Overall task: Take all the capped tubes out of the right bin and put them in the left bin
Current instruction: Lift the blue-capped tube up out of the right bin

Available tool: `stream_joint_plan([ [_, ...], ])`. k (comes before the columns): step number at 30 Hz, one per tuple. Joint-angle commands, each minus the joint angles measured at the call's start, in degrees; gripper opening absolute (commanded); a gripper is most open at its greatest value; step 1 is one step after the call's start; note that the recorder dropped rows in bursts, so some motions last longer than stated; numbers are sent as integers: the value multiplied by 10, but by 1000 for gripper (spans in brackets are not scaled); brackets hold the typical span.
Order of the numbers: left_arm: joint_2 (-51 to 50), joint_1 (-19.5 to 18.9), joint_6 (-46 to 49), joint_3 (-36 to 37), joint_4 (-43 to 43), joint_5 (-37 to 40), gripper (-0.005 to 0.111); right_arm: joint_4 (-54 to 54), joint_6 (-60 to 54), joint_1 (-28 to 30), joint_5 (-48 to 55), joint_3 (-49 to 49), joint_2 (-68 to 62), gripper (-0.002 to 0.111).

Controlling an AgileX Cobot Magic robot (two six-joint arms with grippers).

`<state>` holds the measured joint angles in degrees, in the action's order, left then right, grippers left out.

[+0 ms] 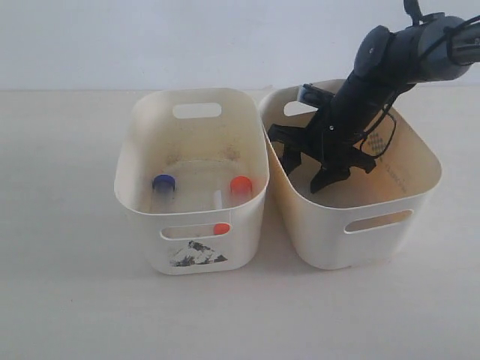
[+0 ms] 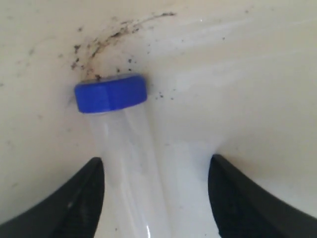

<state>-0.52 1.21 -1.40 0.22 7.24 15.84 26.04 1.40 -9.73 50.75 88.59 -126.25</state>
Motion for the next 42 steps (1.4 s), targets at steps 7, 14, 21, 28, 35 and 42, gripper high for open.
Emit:
stream_joint_plan([
  [7,1,-1,-7,-2,-4,-9,4,-118,57,6,-15,-6,-7,58],
  [14,1,-1,-7,-2,-4,-9,4,-177,78,6,-9,-5,13,58],
  [21,1,-1,-7,-2,-4,-9,4,-171,78,6,-30,-5,47,58],
  [28,1,-1,-7,-2,-4,-9,4,-111,65,6,-50,-5,69,58],
  [35,1,-1,-7,-2,-4,-9,4,-33,40,1,-57,-6,39,58],
  [42,1,-1,-7,-2,-4,-9,4,-38,34,-28,-68,-6,-3,58],
])
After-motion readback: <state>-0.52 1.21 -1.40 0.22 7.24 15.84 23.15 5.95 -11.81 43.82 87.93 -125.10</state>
